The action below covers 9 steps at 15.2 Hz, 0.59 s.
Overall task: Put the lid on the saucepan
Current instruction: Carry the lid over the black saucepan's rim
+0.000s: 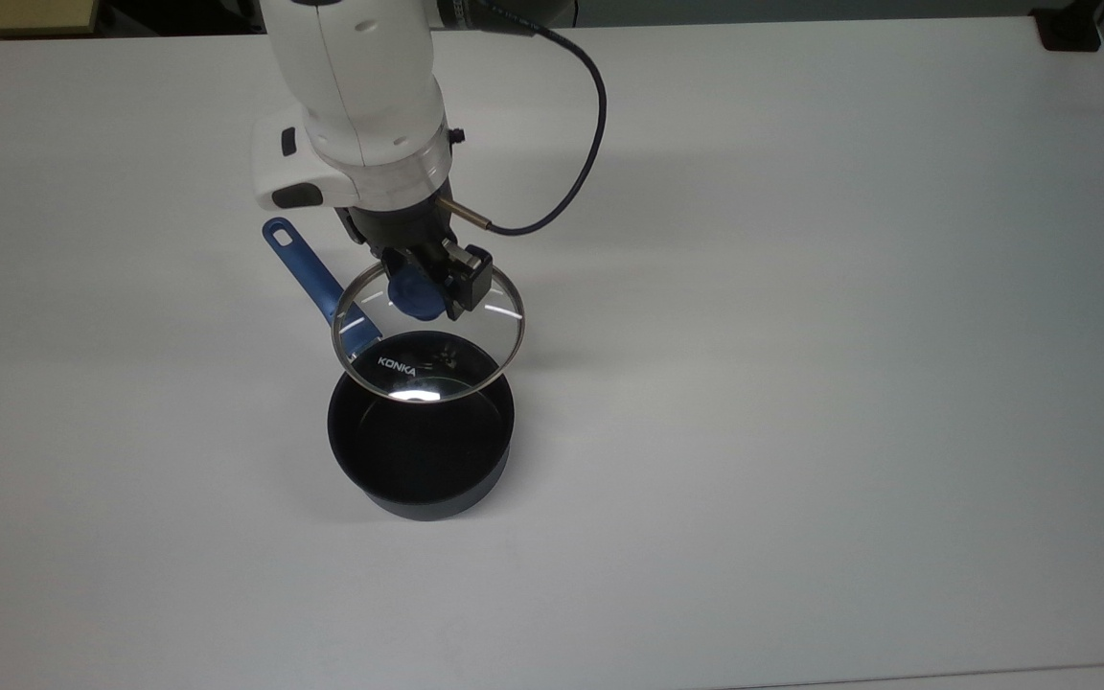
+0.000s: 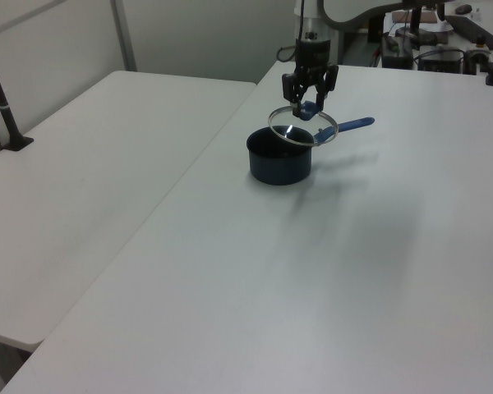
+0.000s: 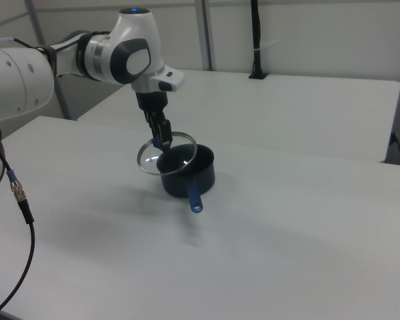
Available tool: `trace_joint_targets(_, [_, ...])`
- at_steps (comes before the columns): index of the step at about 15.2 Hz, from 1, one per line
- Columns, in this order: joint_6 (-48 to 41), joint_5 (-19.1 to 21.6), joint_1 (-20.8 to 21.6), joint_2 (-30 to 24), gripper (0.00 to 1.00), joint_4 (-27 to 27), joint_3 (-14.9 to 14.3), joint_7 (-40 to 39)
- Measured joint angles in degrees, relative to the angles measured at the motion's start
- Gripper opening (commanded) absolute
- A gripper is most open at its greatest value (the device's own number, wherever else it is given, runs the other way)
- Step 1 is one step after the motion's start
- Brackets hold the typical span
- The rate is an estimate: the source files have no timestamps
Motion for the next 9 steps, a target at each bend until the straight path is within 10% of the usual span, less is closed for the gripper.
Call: trace_joint_targets(9, [6.3, 0.0, -0.4, 1.8, 0.46, 0.0, -0.6, 7.4])
